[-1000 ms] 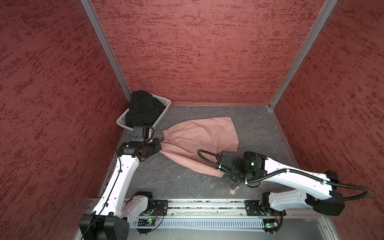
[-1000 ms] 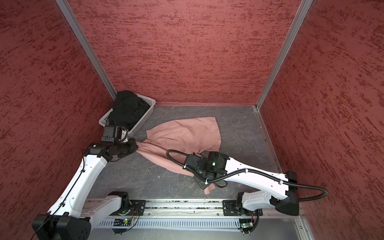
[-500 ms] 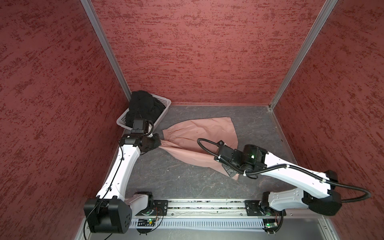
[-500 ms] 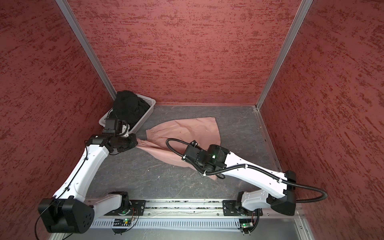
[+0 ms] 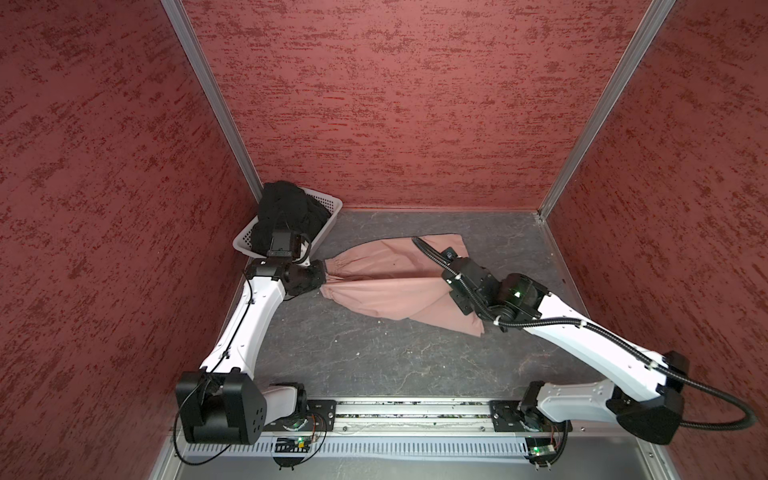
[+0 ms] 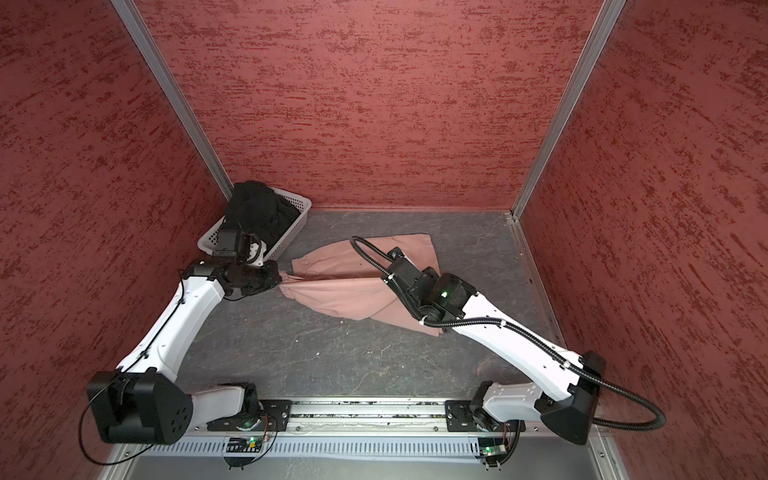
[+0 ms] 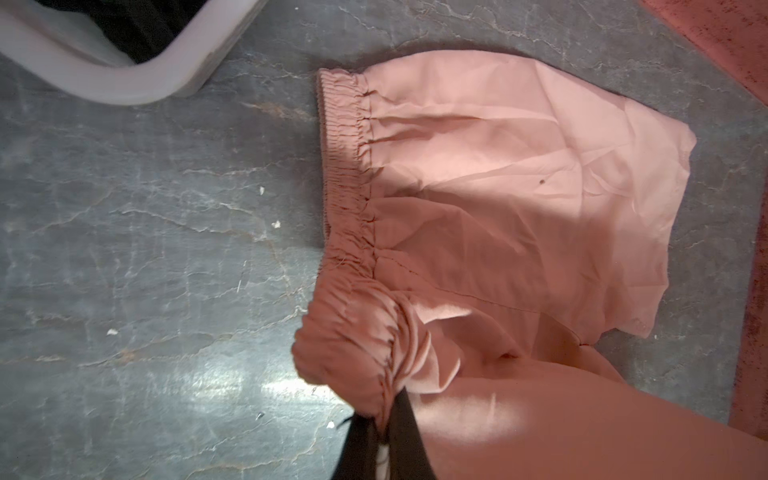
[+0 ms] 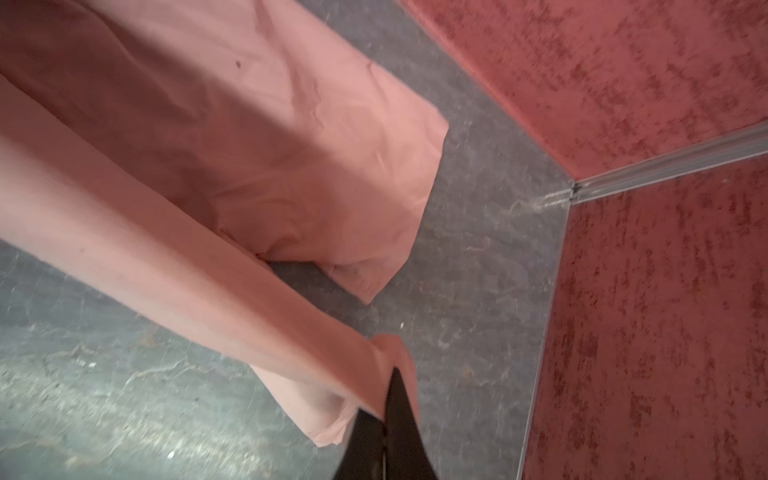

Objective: Fold and stack the shorts
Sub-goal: 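Fold the held leg over toward the left gripper at the waistband, then lower the folded leg onto the table and open the right gripper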

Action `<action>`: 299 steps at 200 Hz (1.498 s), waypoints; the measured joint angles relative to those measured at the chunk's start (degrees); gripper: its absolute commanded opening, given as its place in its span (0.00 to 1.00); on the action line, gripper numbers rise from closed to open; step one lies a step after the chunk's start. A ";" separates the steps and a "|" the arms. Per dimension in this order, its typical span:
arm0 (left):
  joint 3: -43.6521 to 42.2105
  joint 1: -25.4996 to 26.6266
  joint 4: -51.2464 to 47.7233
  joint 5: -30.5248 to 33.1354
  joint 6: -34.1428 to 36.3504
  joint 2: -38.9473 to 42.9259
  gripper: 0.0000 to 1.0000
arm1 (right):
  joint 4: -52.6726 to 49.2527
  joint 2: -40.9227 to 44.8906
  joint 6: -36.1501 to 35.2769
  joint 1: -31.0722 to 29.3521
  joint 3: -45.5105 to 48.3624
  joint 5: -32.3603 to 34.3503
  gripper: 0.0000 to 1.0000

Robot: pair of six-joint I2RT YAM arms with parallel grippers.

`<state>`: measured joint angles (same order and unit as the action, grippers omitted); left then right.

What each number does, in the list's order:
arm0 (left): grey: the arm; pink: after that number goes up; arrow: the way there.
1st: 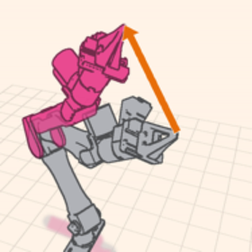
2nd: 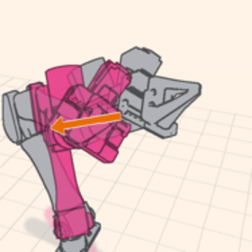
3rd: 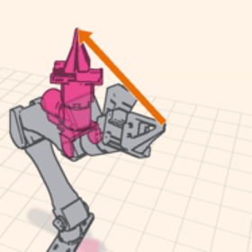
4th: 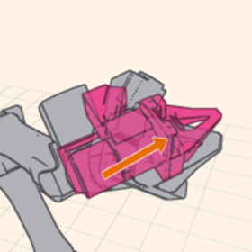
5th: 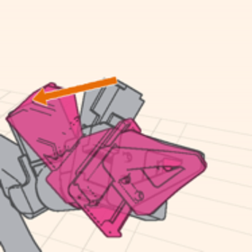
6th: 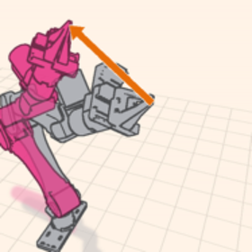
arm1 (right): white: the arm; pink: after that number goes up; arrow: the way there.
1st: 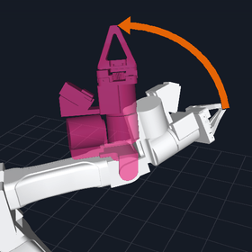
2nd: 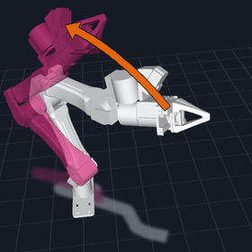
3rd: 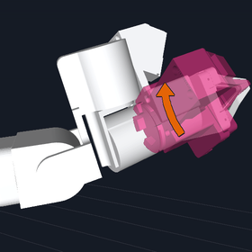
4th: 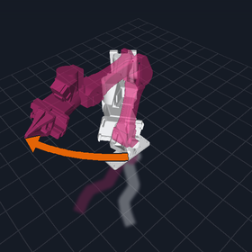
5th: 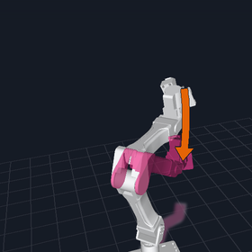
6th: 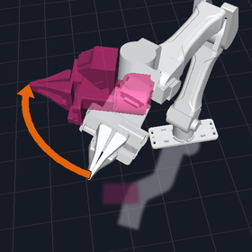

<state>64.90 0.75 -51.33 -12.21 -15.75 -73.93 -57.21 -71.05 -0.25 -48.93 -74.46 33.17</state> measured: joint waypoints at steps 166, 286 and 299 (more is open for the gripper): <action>6.69 0.13 -0.22 0.59 1.66 -2.40 0.00 | 14.49 5.18 -13.88 11.15 7.93 -14.03 0.00; -0.33 1.40 -5.31 -3.58 -0.55 11.26 0.00 | 3.10 13.55 -7.21 10.60 2.51 -18.64 0.00; -0.63 1.95 -5.81 -3.58 -1.18 12.85 0.00 | 1.51 13.64 -7.23 10.51 0.66 -18.75 0.00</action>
<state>64.27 2.70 -57.14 -15.79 -16.93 -61.08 -55.70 -57.41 -7.49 -38.41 -73.80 14.41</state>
